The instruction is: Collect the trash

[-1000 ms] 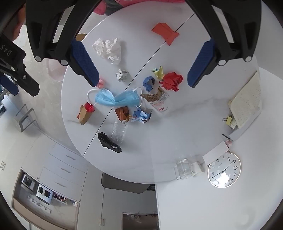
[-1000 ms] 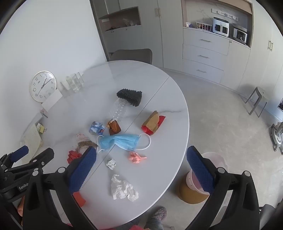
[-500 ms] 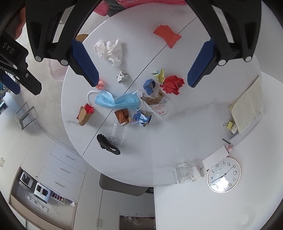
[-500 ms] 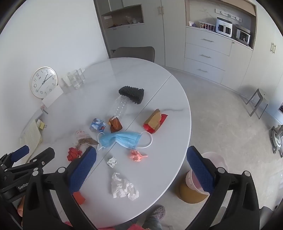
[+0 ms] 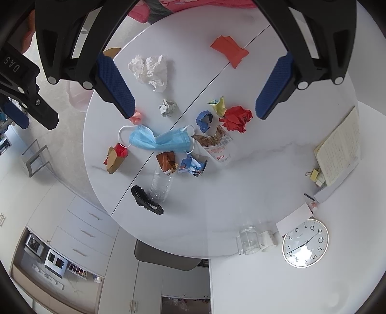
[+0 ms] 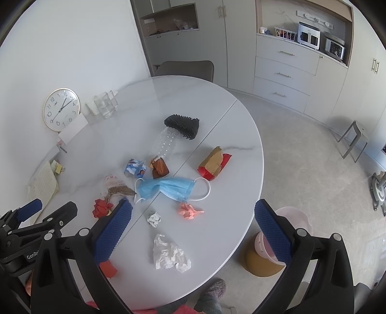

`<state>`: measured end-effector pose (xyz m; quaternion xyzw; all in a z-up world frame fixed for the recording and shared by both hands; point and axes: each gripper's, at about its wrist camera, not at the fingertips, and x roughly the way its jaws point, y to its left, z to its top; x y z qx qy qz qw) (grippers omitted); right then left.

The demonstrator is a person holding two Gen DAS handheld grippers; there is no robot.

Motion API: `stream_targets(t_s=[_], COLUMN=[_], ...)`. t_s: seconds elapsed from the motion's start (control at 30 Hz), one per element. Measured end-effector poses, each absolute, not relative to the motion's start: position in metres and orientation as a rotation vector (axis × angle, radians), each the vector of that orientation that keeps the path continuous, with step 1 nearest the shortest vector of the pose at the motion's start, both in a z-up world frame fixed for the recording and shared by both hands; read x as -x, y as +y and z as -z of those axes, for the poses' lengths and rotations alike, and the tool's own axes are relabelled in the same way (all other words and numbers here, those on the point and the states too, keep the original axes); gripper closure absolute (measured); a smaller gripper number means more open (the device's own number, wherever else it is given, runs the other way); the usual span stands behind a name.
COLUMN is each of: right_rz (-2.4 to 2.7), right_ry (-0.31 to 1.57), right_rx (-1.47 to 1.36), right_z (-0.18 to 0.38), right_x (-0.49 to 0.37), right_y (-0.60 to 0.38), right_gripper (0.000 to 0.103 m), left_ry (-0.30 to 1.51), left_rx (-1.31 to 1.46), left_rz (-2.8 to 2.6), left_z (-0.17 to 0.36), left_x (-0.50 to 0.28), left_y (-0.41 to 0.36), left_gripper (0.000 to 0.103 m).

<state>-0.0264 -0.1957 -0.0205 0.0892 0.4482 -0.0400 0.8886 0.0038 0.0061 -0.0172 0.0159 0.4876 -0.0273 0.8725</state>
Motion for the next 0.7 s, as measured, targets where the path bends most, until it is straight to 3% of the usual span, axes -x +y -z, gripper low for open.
stream_targets(t_s=[0.7], right_rz=[0.069], right_ry=[0.942], right_rx=[-0.162], right_z=[0.0224], right_x=[0.0221], right_y=[-0.1913], right_gripper=[0.002], left_ry=[1.023], left_rx=[-0.026], left_rz=[0.044], left_z=[0.0195], left_x=[-0.0036], left_y=[0.0072], left_gripper=[0.007])
